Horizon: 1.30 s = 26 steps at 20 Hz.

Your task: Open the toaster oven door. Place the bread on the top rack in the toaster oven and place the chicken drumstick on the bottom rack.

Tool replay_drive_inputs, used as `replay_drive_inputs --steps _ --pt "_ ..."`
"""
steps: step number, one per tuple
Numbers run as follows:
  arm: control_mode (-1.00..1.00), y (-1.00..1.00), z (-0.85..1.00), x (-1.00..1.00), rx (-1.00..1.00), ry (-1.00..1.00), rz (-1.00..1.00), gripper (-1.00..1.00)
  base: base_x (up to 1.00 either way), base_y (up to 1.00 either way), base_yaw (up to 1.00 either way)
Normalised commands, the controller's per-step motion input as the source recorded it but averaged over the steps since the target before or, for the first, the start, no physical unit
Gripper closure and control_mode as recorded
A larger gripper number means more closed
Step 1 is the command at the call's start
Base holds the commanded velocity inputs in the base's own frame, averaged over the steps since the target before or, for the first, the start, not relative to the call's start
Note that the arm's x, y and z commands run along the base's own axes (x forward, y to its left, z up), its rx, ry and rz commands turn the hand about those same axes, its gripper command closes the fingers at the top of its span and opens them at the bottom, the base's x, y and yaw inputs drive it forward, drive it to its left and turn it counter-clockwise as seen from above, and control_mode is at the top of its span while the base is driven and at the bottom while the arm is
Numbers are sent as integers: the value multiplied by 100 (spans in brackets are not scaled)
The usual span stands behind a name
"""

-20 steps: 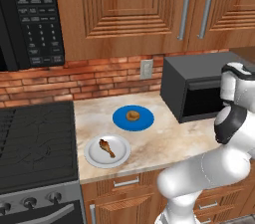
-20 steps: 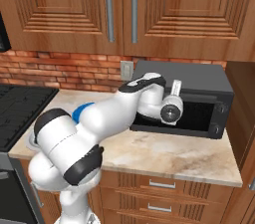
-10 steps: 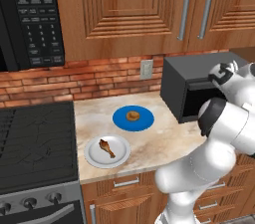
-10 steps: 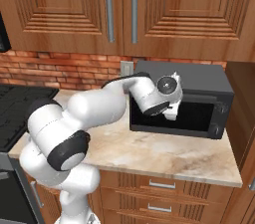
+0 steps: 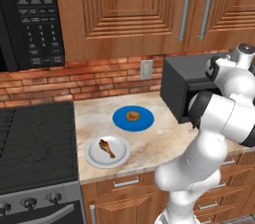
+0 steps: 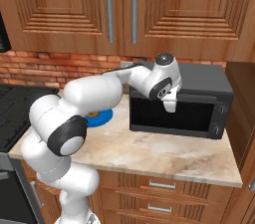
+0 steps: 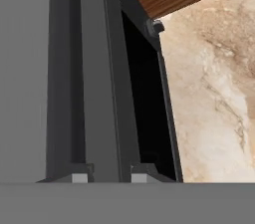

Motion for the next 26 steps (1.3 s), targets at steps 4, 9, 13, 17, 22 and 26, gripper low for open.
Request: replay_drive_inputs --steps 4,9,13,17,22,26 --pt "-100 24 -94 -20 0 16 3 100 0 0 0" --pt "-100 28 -94 -36 -2 7 3 100 0 0 0" --pt "-100 28 -94 -40 -3 5 4 100 0 0 0" --pt "-100 30 -94 -42 -3 4 2 100 0 0 0" --pt "-100 32 -94 -45 -4 4 2 100 0 0 0" --pt "-100 36 -94 -49 -4 3 0 100 0 0 0"
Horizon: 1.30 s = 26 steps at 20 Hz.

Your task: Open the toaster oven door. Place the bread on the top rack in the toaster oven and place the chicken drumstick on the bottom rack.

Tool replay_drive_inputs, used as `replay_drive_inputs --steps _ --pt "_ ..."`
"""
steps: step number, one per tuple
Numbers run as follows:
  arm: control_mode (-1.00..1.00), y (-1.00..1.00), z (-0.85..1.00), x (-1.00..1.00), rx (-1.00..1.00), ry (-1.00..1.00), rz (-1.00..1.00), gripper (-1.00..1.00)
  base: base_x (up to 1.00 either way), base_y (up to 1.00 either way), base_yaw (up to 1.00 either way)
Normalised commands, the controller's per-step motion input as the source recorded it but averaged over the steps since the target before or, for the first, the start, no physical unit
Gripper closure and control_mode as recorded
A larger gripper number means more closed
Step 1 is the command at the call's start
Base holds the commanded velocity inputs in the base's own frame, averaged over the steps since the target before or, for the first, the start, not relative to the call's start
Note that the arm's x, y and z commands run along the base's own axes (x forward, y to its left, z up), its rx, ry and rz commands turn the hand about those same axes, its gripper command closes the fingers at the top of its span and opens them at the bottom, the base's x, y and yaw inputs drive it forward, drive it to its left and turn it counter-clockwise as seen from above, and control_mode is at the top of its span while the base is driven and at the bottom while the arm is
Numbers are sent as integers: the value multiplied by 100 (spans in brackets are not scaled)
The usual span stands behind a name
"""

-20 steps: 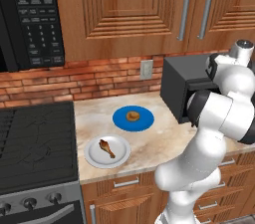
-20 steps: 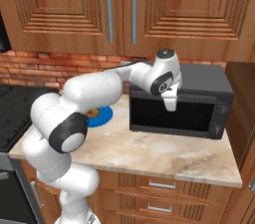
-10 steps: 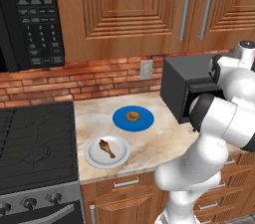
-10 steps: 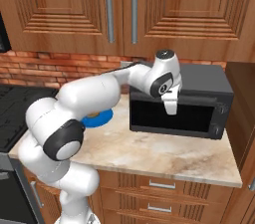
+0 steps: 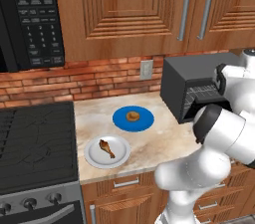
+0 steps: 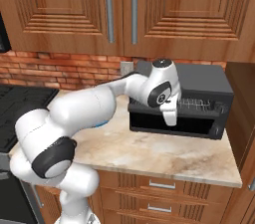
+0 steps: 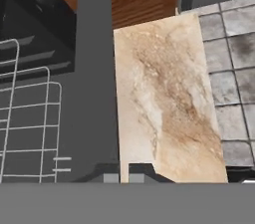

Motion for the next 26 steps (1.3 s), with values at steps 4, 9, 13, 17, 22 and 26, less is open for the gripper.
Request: replay_drive_inputs --steps 4,9,13,17,22,26 --pt "-100 38 -94 -54 -5 3 0 100 0 0 0" --pt "-100 33 -94 -70 -3 0 0 100 0 0 0" --pt "-100 20 -94 -63 0 1 -5 100 0 0 0" --pt "-100 4 -84 -23 13 19 -3 100 0 0 0" --pt "-100 -14 -33 -11 38 21 0 100 0 0 0" --pt "-100 -13 14 -3 26 29 0 100 0 0 0"
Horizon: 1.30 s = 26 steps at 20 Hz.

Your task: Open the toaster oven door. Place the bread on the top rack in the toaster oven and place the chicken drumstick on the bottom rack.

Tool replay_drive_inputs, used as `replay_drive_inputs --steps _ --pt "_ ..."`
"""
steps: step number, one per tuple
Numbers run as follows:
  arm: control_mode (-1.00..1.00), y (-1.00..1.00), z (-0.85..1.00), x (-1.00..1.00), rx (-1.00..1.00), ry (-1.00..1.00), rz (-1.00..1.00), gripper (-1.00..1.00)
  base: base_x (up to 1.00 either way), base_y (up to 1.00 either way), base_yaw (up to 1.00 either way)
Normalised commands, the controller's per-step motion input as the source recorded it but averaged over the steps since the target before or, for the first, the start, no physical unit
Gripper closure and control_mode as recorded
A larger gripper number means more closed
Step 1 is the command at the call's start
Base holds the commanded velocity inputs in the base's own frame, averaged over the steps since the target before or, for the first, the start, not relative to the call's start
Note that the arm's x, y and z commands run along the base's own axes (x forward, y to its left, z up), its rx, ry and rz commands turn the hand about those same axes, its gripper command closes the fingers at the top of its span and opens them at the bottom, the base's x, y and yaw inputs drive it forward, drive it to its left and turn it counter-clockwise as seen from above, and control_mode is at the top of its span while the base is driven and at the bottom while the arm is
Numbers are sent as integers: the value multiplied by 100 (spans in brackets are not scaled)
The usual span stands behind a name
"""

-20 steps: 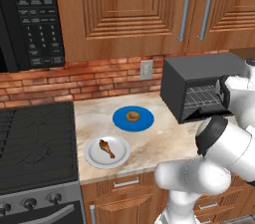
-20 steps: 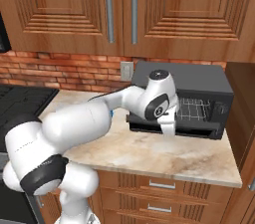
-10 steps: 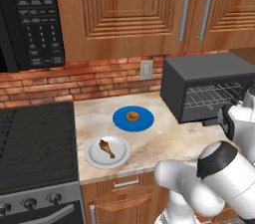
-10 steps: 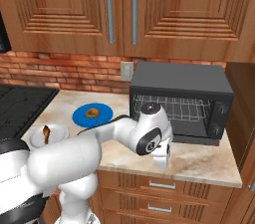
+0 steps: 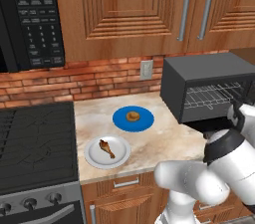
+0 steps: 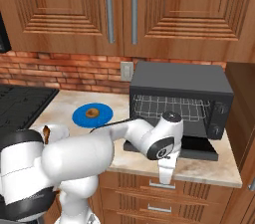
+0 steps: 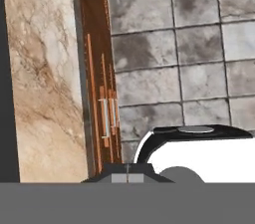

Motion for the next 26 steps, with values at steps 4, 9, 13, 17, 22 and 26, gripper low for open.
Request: replay_drive_inputs --steps 4,9,13,17,22,26 --pt "-100 -2 46 -3 18 17 0 100 0 0 0" --pt "-100 11 61 -1 1 -1 0 100 0 0 0" --pt "-100 12 37 20 0 -19 1 100 0 0 0" --pt "-100 25 -11 49 -5 -24 0 100 0 0 0" --pt "-100 26 -51 50 -13 -25 2 100 0 0 0" --pt "-100 9 -59 52 -20 -4 7 100 0 0 0"
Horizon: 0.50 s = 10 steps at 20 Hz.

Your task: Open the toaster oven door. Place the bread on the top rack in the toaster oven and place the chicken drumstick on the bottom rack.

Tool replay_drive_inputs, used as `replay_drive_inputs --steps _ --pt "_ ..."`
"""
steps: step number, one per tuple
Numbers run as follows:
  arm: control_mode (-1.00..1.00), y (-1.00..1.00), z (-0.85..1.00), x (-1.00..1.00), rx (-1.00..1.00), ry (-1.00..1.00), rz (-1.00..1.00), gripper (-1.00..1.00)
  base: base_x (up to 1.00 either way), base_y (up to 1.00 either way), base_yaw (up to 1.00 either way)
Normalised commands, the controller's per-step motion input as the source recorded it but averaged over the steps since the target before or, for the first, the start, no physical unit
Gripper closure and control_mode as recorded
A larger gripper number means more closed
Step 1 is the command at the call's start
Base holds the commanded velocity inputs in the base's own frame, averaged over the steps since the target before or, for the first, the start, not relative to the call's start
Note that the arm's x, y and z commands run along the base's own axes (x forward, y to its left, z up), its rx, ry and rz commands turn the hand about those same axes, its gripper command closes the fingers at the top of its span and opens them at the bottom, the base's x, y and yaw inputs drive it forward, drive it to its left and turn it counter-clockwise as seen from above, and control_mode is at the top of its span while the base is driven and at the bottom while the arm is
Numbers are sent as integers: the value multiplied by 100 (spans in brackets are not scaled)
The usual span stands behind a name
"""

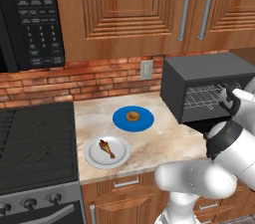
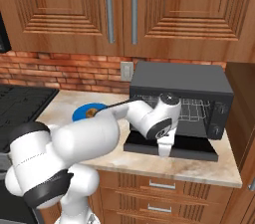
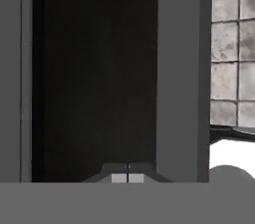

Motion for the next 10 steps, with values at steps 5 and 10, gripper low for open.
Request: replay_drive_inputs --steps 5,10 --pt "-100 1 -91 19 -22 16 16 100 0 0 0" --pt "-100 -8 -87 -10 -6 13 23 100 0 0 0"
